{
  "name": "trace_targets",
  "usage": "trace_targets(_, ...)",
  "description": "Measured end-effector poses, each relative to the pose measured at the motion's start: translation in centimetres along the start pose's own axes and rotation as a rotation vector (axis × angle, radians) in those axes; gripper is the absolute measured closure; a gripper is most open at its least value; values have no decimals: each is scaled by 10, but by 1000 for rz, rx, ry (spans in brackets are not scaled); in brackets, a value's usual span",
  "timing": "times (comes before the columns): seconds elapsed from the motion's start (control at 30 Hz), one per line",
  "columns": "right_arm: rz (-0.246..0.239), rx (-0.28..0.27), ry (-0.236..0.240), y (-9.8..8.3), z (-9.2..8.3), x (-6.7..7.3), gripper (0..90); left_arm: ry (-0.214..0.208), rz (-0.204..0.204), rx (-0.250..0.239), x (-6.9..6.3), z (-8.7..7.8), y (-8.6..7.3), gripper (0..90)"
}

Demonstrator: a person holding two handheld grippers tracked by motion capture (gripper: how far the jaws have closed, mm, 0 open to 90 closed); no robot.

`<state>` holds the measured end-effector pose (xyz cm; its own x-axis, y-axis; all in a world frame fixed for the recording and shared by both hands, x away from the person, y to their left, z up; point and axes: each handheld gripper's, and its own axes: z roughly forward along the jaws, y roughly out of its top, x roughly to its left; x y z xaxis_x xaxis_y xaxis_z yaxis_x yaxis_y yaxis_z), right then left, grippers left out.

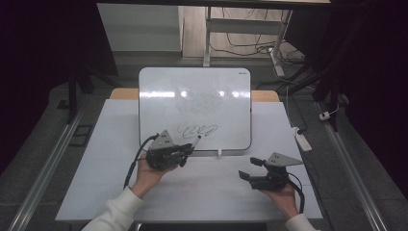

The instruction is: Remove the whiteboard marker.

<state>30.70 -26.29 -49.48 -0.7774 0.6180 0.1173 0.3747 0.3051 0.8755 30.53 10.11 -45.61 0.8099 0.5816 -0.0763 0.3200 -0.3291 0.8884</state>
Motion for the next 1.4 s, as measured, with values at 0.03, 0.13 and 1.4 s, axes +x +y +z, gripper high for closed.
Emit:
trace_targets(0.03, 9, -3, 14, 1, 2, 3, 243, -3, 14, 10, -5, 5, 0, 820)
trace_targets(0.13, 19, -1, 45, 5, 9, 14, 243, -25, 33, 24, -17, 21, 2, 820)
trace_targets(1.4, 246, 117, 187, 28, 65, 48, 756, -57, 95, 8, -58, 61, 9, 813)
